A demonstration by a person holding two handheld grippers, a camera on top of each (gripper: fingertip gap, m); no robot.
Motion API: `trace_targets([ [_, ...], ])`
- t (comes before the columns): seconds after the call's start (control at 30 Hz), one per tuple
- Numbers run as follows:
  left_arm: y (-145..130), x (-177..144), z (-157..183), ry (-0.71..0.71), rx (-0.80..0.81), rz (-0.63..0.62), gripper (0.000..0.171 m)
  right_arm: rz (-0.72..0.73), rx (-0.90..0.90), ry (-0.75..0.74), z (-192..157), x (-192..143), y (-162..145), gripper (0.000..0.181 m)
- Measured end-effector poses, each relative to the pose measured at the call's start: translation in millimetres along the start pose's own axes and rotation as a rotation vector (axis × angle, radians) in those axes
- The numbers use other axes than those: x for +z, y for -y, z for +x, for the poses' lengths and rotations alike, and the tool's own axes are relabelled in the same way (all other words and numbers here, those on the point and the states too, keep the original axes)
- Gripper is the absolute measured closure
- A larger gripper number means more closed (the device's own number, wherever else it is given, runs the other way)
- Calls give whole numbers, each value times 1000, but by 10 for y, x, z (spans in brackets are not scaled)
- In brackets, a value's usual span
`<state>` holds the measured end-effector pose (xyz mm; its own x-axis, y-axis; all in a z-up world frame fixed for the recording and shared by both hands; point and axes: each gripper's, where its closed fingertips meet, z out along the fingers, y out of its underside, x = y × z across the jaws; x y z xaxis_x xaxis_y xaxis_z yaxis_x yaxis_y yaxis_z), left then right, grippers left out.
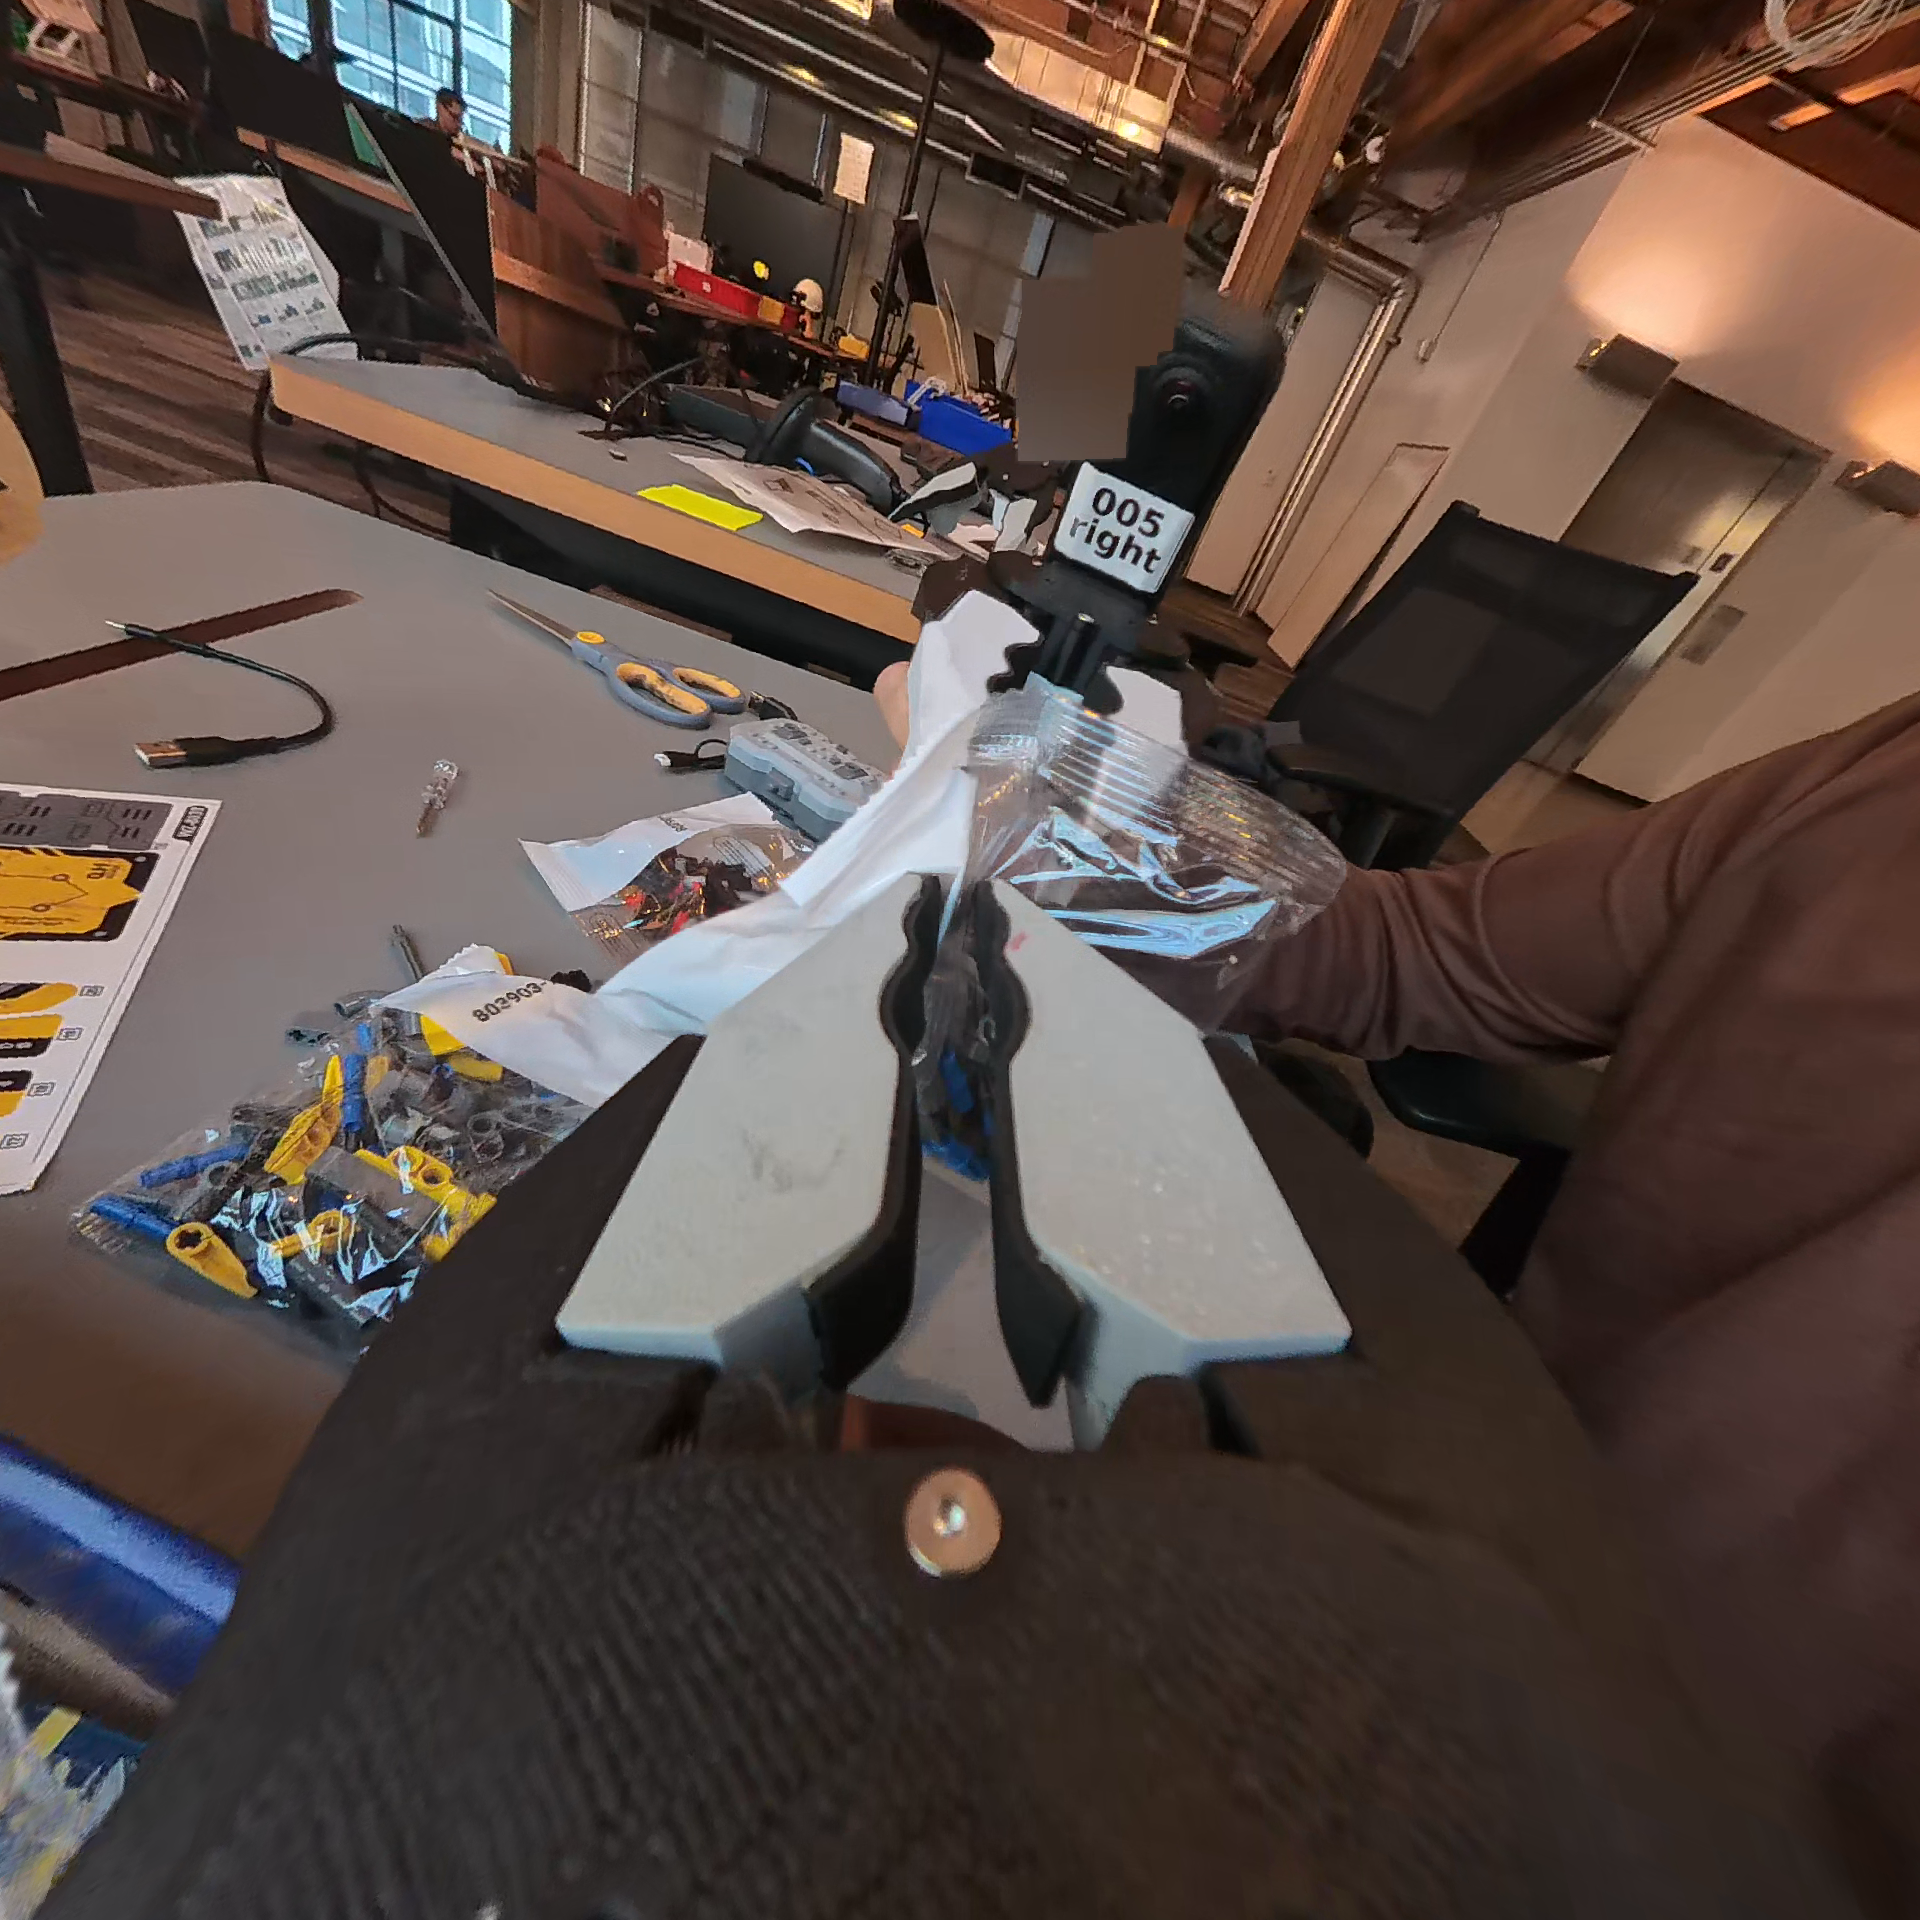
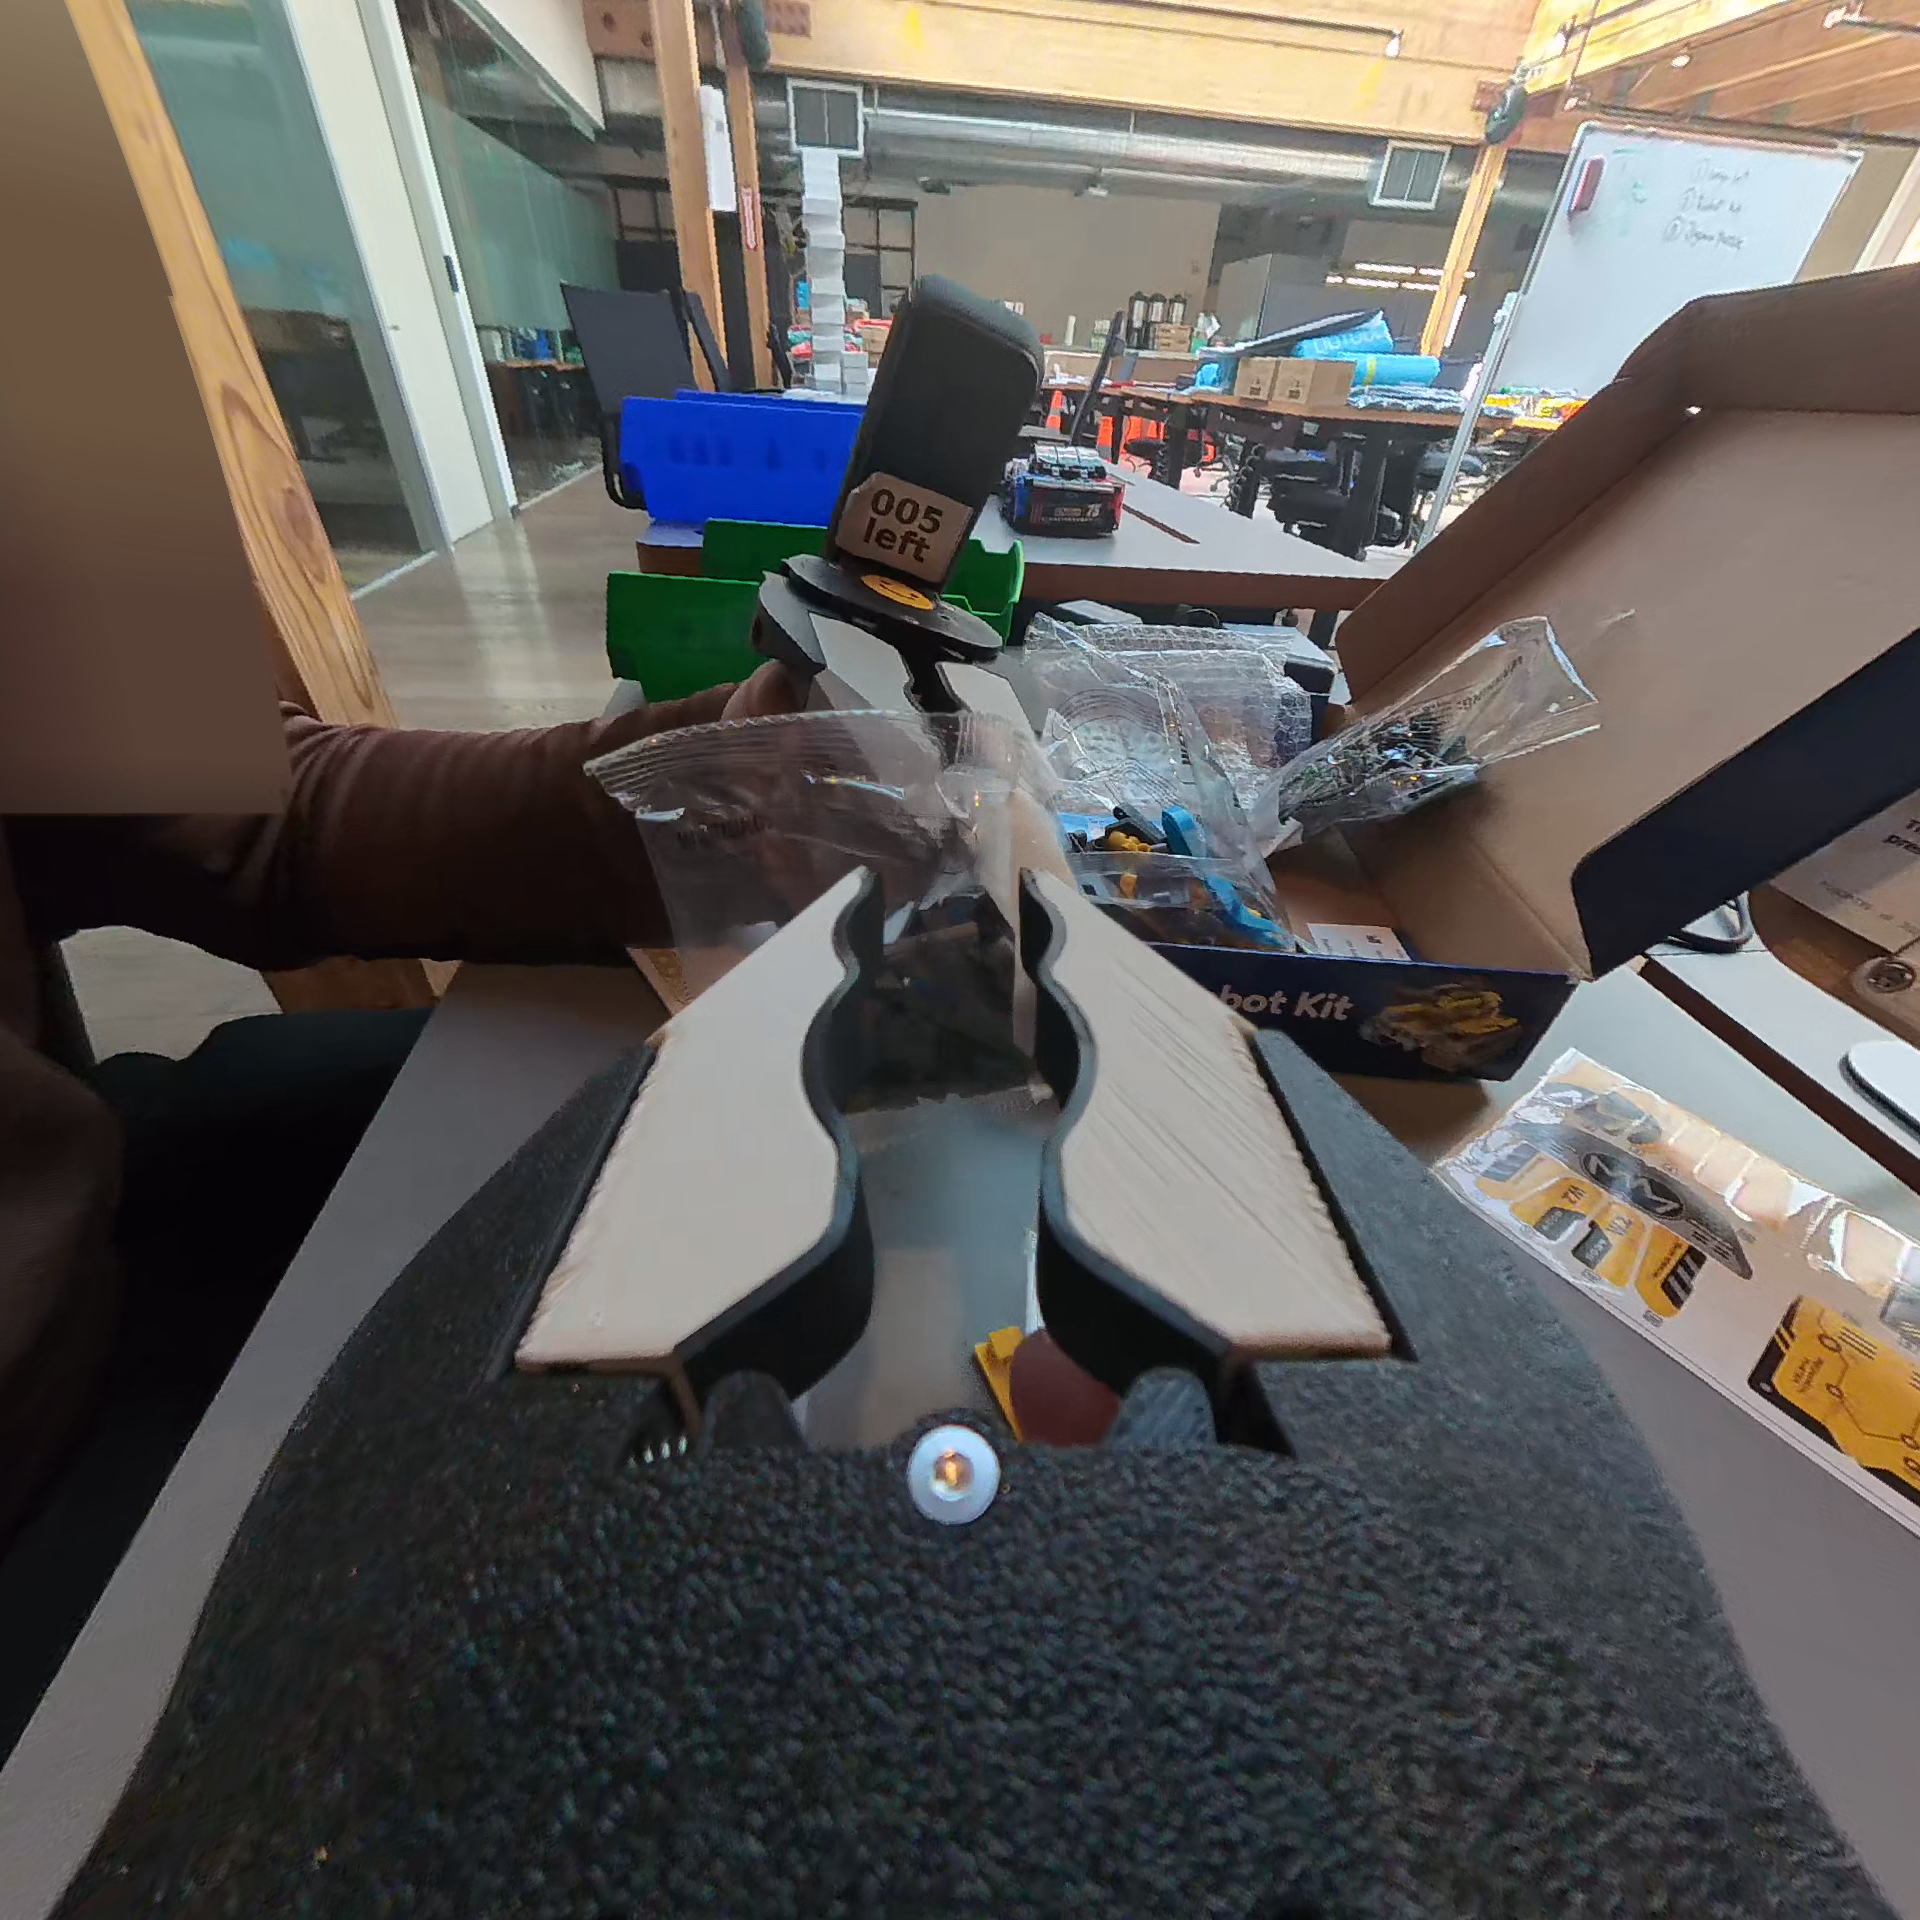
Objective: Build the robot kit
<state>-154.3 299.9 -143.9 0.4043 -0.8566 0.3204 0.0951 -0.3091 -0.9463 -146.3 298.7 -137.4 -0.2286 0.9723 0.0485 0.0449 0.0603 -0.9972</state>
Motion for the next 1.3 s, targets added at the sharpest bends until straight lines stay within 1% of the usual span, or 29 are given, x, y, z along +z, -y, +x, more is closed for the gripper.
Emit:
trace_targets([
  [0.1, -75, 89, -2, 4, -13, -23, 170, -29, -31, -9, -20, 38, -53, 160],
  [0.2, -96, 130, -63, 22, -50, -12, 171, -64, -38, -40, 47, 27, -101, 165],
  [0.27, -102, 143, -151, 65, -70, -6, 169, -84, -33, -70, 118, 14, -133, 170],
  [0.33, -126, 163, -229, 120, -55, -11, 168, -111, -8, -93, 188, 3, -189, 173],
  [0.43, -152, 184, -349, 240, 24, -33, 162, -120, 46, -117, 283, -10, -244, 176],
  [0.53, -140, 171, -416, 374, 170, -71, 155, -109, 86, -117, 331, -27, -264, 177],
  [0.6, -80, 145, -417, 445, 266, -71, 149, -95, 103, -123, 364, -58, -247, 177],
  [0.63, -22, 126, -401, 468, 301, -53, 149, -86, 109, -126, 383, -80, -231, 177],
  [0.67, 40, 106, -372, 479, 328, -25, 150, -75, 117, -127, 398, -103, -214, 177],
  [0.73, 102, 96, -287, 451, 355, 5, 152, -42, 141, -107, 396, -137, -168, 177],
  [0.87, 19, 149, -278, 429, 352, -30, 153, 16, 186, -10, 271, -113, -104, 177],
  [1.07, -153, 204, -369, 469, 376, -126, 145, -41, 162, 3, 201, -24, -221, 178],
  [1.23, -187, 214, -400, 509, 447, -157, 148, -79, 135, -16, 217, -19, -281, 178],
  [1.3, -185, 220, -388, 513, 484, -163, 152, -79, 132, -7, 198, -21, -278, 179],
])
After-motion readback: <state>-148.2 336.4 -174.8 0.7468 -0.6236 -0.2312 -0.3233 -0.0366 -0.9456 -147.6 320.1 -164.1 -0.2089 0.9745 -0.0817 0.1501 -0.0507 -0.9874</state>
